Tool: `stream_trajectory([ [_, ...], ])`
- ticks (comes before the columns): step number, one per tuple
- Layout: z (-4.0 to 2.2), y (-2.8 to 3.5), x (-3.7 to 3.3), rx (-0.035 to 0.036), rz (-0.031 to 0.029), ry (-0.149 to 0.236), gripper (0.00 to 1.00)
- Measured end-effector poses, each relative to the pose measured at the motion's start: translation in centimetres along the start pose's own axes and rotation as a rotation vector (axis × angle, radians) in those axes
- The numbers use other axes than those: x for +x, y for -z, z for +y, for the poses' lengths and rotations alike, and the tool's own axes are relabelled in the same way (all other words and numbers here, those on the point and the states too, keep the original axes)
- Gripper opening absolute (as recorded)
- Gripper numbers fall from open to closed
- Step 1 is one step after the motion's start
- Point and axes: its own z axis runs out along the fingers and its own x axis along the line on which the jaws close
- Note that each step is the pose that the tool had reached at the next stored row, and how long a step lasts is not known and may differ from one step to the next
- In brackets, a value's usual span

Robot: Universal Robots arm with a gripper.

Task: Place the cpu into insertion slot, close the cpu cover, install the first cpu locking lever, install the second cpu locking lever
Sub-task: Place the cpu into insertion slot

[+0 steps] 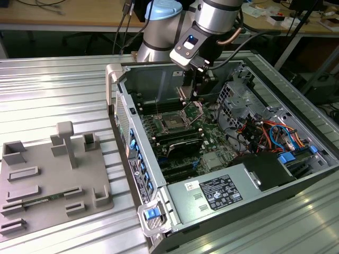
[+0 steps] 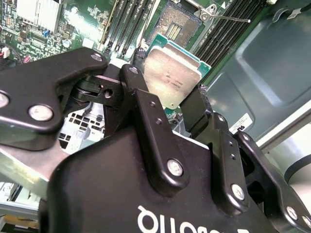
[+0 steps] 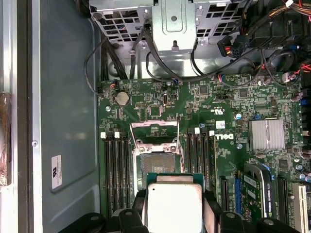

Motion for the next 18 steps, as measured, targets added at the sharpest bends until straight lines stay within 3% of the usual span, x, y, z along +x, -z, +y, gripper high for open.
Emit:
stream_trajectory([
  [18,-0.02,-0.56,-0.01,0.0024,0.0000,0.000,0.55],
])
